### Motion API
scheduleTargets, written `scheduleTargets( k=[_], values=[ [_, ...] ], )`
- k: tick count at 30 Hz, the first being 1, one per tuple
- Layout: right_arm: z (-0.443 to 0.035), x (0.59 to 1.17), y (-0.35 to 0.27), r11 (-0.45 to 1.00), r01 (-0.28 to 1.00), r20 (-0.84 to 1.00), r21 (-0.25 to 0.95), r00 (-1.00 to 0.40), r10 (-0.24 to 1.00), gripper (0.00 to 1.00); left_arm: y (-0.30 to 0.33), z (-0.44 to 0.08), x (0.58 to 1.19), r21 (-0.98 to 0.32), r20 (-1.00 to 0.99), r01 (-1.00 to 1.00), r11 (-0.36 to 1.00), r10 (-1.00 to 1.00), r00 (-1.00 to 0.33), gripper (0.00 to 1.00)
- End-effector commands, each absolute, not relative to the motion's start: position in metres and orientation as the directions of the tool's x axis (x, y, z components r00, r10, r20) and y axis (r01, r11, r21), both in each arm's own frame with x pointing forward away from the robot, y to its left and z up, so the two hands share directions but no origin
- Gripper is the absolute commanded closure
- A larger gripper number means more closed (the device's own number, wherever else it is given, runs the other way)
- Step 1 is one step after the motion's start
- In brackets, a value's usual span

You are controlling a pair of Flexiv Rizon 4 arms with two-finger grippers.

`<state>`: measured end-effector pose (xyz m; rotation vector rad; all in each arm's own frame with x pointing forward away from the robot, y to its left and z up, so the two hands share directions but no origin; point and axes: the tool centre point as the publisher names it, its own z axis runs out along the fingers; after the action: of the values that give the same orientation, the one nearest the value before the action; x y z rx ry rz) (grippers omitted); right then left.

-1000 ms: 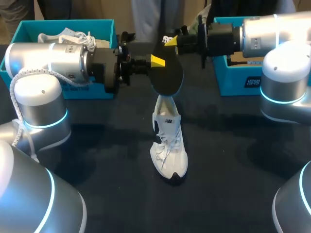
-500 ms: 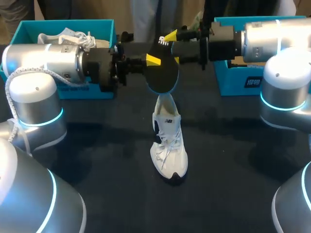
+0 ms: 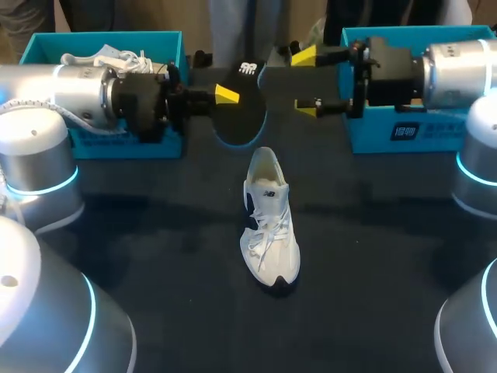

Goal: Take the shoe out of the shoebox, open the shoe tongue, remove and reinsert the insole, then place the shoe into the shoebox

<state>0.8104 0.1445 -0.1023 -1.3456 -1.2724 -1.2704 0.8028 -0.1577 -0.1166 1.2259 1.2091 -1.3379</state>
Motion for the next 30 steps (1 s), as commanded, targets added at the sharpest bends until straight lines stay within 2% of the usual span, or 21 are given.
scheduleTargets(
  k=[1,12,25,30],
  values=[
    [-0.103,0.807,0.137,-0.103,0.993,0.993,0.053,-0.042,0.110,0.00,-0.157,-0.116,0.803,-0.073,-0.997,0.993,-0.091,-0.012,-0.074,1.00],
    [-0.103,0.807,0.137,-0.103,0.993,0.993,0.053,-0.042,0.110,0.00,-0.157,-0.116,0.803,-0.073,-0.997,0.993,-0.091,-0.012,-0.074,1.00],
    [-0.109,0.806,0.077,-0.079,0.996,0.991,0.031,-0.020,0.131,0.00,-0.157,-0.116,0.803,-0.073,-0.997,0.993,-0.091,-0.012,-0.074,1.00],
    [-0.109,0.807,0.068,-0.114,0.993,0.995,0.028,-0.018,0.093,0.00,-0.157,-0.116,0.803,-0.073,-0.997,0.993,-0.091,-0.012,-0.074,1.00]
  ],
)
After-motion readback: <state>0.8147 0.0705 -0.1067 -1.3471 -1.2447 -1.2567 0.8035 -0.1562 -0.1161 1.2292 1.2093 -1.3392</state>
